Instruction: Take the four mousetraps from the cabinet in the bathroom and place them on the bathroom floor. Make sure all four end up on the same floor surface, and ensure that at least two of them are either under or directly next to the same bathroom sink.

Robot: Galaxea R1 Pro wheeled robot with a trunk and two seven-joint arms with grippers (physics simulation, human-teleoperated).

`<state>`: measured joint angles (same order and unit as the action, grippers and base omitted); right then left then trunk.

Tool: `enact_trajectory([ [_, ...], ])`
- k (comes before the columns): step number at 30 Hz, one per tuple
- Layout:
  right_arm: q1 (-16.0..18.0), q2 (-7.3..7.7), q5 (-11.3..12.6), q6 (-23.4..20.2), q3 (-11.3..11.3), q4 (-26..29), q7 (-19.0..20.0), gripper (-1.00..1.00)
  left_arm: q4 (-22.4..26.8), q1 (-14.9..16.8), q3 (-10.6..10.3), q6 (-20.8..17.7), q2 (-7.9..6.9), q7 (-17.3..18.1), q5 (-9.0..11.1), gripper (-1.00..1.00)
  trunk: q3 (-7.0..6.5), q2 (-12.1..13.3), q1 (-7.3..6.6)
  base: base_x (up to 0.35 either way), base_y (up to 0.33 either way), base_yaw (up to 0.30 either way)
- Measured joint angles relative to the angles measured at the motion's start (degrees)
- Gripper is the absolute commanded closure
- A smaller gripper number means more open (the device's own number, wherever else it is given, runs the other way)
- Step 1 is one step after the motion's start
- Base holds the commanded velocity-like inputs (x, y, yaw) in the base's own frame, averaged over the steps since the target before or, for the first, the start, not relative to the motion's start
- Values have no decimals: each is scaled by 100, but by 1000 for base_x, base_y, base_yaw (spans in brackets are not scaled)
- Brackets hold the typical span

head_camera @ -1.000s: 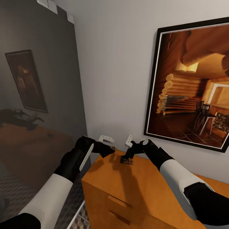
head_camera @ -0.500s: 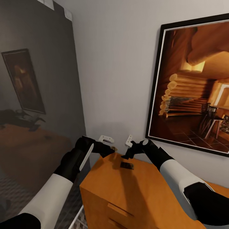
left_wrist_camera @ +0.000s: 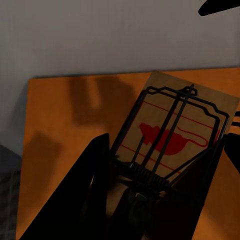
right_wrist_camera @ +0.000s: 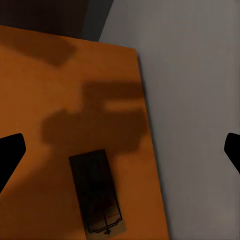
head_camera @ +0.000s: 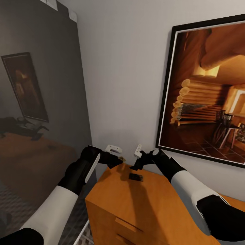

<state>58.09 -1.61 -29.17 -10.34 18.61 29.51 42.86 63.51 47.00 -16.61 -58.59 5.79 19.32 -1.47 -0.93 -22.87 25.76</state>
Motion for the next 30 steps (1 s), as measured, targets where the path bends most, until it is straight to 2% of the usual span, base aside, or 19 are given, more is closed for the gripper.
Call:
enact_trajectory([
  [30, 0, 1, 15, 8, 5, -3, 25, -100, 0, 0, 0, 0, 0, 5, 0, 100, 0, 0, 0, 0, 0, 0],
])
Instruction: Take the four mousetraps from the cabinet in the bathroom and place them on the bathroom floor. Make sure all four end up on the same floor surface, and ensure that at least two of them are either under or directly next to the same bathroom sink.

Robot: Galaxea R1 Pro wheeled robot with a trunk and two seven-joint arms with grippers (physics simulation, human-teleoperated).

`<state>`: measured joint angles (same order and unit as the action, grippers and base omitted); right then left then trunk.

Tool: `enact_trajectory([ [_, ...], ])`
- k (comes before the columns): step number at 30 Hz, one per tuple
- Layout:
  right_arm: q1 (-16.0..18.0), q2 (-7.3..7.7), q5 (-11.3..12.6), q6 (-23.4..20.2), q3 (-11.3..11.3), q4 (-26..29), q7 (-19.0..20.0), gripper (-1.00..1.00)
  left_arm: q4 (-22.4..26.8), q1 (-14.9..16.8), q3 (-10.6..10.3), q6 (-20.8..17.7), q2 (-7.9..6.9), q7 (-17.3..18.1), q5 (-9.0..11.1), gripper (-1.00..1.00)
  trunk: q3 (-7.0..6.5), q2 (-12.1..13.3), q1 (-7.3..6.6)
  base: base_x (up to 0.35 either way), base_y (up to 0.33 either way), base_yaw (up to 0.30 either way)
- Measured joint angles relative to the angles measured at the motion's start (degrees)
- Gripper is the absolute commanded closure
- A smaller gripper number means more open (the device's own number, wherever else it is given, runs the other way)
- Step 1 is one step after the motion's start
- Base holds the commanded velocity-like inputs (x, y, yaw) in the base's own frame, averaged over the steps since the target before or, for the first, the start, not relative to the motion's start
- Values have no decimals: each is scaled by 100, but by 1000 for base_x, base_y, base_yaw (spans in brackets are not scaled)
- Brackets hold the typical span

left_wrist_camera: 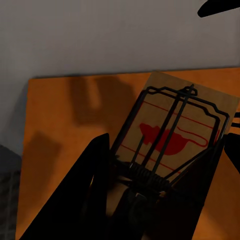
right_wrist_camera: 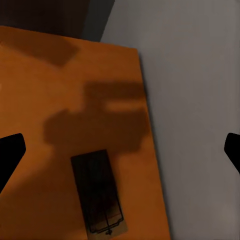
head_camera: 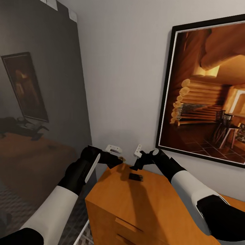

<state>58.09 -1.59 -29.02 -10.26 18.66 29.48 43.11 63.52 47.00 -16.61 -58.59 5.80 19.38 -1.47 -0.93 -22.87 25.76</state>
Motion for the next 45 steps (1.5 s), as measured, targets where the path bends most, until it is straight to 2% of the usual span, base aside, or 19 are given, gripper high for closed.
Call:
enact_trajectory([
  [2, 0, 1, 2, -2, 2, -3, 27, -100, 0, 0, 0, 0, 0, -3, 0, 100, 0, 0, 0, 0, 0, 0],
  [10, 0, 61, 0, 0, -36, -4, 578, -100, 5, 0, 0, 0, 0, -1, 0, 100, 0, 0, 0, 0, 0, 0],
  [19, 45, 135, -15, -41, -46, 306, 579, -100, 10, 0, 0, 0, 0, -5, 0, 100, 0, 0, 0, 0, 0, 0],
  [25, 515, 141, -44, -455, -40, 282, 629, -100, 14, 0, 0, 0, 0, -7, 0, 100, 0, -1, 0, 0, 0, 0],
  [28, 898, 138, -54, -763, -39, 68, 644, -100, 10, 0, 0, 0, 4, -7, 0, 100, -1, -1, 0, 0, 0, 0],
  [33, 1620, 92, -96, -917, -35, -874, 594, -100, 11, 0, 0, 2, 12, -7, 0, 100, -1, 0, 0, 0, 0, 0],
  [37, 1853, 37, -313, -923, 33, -1283, 604, -100, 10, 0, 0, 1, 13, -7, 0, 100, 0, 0, 0, 0, 0, 0],
  [40, 1901, -14, -660, -907, 245, -1375, 689, -100, 9, 0, 0, 0, 14, -7, 0, 100, 0, 0, 0, 0, 0, 0],
  [41, 1912, -40, -833, -899, 396, -1397, 794, -100, 8, 0, 0, 0, 14, -7, 0, 100, 0, 0, 0, 0, 0, 0],
  [43, 1923, -74, -1014, -884, 605, -1417, 1064, -100, 10, 0, 0, 0, 14, -7, 0, 100, 0, 0, 0, 0, 0, 0],
  [45, 1927, -88, -1090, -862, 704, -1425, 1277, -100, 9, 0, 0, 0, 15, -6, 0, 100, 0, 0, 0, 0, 0, 0],
])
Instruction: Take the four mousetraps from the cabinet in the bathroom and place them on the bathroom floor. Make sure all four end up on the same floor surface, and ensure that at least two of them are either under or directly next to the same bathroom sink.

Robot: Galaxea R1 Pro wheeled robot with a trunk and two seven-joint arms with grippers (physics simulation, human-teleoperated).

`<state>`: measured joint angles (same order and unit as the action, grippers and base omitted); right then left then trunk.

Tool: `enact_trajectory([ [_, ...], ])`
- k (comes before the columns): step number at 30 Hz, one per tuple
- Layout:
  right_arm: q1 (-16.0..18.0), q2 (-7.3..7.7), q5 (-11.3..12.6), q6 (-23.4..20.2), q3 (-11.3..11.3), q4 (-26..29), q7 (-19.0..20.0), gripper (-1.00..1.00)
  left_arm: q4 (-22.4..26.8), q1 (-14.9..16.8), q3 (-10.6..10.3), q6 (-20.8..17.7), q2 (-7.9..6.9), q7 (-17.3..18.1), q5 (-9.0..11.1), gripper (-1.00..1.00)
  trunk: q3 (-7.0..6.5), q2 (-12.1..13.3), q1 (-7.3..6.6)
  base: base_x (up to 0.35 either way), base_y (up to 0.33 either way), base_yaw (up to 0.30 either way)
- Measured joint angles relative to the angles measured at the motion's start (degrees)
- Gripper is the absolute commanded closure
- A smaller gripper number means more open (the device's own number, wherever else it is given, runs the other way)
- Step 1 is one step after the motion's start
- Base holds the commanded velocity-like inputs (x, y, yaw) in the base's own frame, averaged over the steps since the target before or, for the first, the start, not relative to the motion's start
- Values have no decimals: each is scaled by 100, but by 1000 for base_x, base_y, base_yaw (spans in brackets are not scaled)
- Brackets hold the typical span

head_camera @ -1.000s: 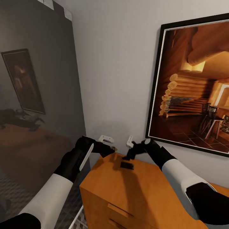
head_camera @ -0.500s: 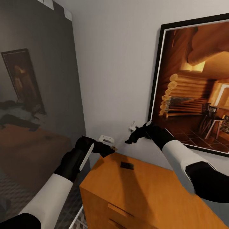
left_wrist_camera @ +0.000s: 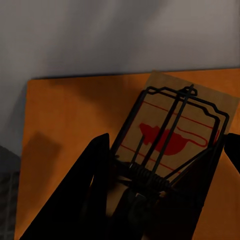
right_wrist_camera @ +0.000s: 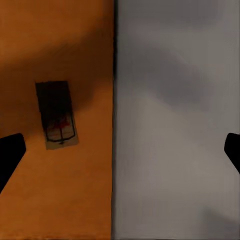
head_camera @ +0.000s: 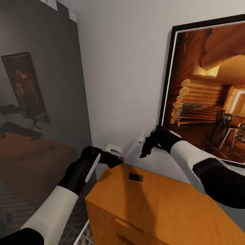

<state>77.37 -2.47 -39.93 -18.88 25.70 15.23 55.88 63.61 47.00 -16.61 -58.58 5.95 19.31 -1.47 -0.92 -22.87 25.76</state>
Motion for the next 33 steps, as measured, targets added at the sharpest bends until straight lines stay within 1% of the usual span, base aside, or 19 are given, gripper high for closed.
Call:
enact_trajectory([
  [1, 3, -9, -48, 39, 64, -5, 189, -100, 0, 0, 0, 0, 1, 2, 1, 100, 0, 0, 0, 0, 0, 0],
  [3, 5, -16, -93, 149, 126, -9, 388, -100, -1, 0, 0, 0, 0, 1, 0, 100, 0, 0, 0, 0, 0, 0],
  [7, 7, -22, -120, 474, 171, -12, 556, -100, 0, 0, 0, 0, -2, 0, 0, 100, 0, 0, 0, 0, 0, 0],
  [11, 7, -23, -121, 629, 177, -19, 651, -100, 1, 0, 0, 0, -2, 0, 0, 100, 0, 0, 0, 0, 0, 0],
  [16, 7, -21, -116, 677, 176, -21, 876, -100, 2, 0, 0, 0, -4, 3, 2, 100, 0, 0, 0, 0, 0, 0],
  [23, 7, -15, -105, 695, 164, -20, 1410, -100, 1, 0, 0, 0, 2, 8, 3, 100, 0, 0, 0, 0, 0, 0],
  [25, 7, -14, -105, 698, 166, -20, 1505, -100, 0, 0, 0, 0, -2, 9, 4, 100, 0, 0, 0, 0, 0, 0],
  [33, 1, -6, -94, 695, 183, -183, 1595, -100, -1, 0, 0, 0, -6, 10, 5, 100, 0, 0, 0, 0, 0, 0],
])
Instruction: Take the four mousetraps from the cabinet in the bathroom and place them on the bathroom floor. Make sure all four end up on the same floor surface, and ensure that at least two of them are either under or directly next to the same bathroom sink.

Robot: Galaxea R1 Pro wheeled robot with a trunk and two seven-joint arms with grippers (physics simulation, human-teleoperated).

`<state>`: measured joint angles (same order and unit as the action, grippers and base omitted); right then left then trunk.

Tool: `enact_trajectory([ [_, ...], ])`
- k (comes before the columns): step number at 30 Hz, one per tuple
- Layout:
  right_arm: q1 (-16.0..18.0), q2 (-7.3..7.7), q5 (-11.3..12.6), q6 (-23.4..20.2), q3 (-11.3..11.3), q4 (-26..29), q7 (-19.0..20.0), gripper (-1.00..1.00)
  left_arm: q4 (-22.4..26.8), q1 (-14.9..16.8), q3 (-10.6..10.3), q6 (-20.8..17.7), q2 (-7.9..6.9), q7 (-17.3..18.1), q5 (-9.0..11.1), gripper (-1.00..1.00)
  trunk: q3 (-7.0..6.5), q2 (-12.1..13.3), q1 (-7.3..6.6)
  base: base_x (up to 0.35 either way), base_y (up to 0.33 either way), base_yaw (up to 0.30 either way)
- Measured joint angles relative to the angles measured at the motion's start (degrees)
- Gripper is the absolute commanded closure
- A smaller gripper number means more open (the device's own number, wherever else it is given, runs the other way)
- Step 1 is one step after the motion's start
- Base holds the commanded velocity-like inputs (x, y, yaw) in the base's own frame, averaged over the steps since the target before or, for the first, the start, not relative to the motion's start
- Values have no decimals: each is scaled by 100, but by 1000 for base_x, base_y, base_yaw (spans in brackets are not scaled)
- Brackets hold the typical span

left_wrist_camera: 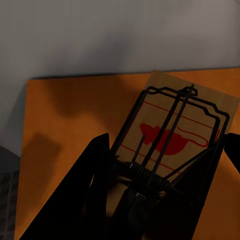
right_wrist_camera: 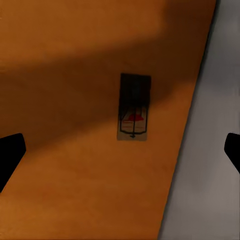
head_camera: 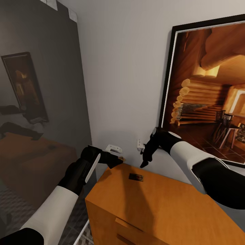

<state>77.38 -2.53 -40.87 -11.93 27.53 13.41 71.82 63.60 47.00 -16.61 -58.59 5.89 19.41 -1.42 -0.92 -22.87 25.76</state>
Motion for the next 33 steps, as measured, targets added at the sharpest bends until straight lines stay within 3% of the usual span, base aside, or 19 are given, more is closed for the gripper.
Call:
enact_trajectory([
  [33, -11, 0, 4, -4, 10, -372, -126, -100, 0, 0, 0, 0, 0, 0, 3, 100, 0, 0, 0, 0, 0, 0],
])
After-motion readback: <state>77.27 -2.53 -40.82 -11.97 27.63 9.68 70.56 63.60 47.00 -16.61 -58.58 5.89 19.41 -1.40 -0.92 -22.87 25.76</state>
